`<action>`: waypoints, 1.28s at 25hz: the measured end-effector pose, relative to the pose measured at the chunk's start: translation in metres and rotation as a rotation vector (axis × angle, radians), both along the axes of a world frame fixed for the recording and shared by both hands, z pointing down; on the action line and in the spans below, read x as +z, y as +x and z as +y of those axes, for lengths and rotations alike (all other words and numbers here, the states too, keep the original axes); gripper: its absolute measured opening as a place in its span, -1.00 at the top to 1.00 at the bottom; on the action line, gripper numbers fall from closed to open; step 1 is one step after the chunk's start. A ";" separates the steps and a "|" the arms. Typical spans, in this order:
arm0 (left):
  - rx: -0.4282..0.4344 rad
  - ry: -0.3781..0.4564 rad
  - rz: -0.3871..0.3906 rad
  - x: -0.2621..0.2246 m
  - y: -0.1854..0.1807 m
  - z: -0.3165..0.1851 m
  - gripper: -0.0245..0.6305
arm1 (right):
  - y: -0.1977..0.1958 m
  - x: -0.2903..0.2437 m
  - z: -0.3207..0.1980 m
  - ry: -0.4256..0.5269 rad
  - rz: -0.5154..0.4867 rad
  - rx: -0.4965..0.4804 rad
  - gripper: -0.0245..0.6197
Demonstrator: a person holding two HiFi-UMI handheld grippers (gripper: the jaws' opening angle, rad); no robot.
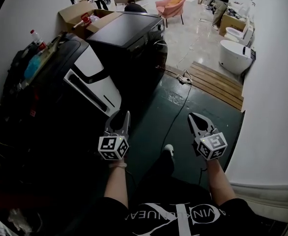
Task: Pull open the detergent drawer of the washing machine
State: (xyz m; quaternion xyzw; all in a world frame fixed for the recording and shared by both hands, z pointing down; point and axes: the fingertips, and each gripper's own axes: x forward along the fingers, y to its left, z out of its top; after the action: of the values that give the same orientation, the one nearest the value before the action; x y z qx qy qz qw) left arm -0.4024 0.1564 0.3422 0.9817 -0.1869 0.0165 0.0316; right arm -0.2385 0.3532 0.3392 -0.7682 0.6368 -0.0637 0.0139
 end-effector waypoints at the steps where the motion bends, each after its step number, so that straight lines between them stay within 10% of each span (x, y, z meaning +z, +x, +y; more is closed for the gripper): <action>1: -0.005 0.004 -0.003 0.002 0.007 -0.003 0.67 | 0.005 0.001 -0.002 0.003 -0.002 -0.004 0.89; 32: -0.116 -0.045 -0.016 0.034 0.269 -0.184 0.67 | 0.275 0.012 -0.191 -0.026 0.000 -0.111 0.89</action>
State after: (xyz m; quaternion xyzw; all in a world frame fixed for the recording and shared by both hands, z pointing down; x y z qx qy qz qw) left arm -0.1336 -0.0273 0.3767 0.9681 -0.2433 0.0268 0.0532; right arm 0.0365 0.1620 0.3509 -0.7319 0.6775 -0.0726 0.0006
